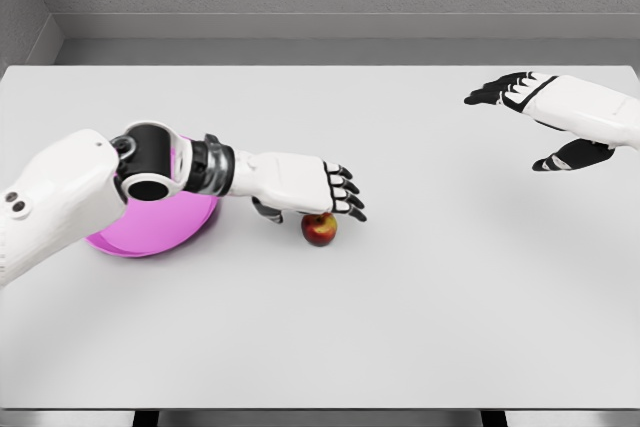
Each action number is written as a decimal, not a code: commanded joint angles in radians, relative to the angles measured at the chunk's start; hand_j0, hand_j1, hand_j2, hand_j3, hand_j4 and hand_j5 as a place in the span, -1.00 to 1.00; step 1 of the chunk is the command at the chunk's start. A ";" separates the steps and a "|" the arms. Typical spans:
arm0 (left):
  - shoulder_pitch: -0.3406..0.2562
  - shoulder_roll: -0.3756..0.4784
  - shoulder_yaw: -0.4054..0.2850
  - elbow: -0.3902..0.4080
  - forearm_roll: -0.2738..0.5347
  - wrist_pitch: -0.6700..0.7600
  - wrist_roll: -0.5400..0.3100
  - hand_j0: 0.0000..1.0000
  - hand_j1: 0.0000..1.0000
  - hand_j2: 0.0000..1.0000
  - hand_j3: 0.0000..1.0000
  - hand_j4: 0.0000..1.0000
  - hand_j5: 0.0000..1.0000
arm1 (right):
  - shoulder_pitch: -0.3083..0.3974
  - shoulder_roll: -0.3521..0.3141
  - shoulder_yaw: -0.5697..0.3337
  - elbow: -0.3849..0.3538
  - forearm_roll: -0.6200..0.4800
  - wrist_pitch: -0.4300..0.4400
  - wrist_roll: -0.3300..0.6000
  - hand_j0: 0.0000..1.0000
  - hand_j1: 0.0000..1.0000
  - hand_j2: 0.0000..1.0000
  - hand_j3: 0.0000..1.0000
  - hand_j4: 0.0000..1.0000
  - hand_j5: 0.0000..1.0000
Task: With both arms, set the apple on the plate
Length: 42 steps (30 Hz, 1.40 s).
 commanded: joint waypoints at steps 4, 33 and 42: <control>0.000 -0.025 -0.003 0.004 -0.038 0.002 -0.003 1.00 1.00 1.00 1.00 1.00 1.00 | 0.002 -0.002 0.000 0.000 -0.005 0.002 -0.001 1.00 1.00 1.00 1.00 1.00 1.00; 0.000 -0.008 -0.060 -0.009 -0.075 0.002 -0.005 -0.07 -0.07 -0.07 -0.07 -0.07 -0.07 | 0.014 -0.001 0.021 0.002 -0.005 0.002 -0.001 1.00 1.00 1.00 1.00 1.00 1.00; -0.005 0.038 -0.037 -0.009 -0.055 0.002 -0.002 -0.60 -0.60 -0.60 -0.60 -0.60 -0.60 | 0.015 -0.002 0.021 0.002 -0.005 0.002 -0.001 1.00 1.00 1.00 1.00 1.00 1.00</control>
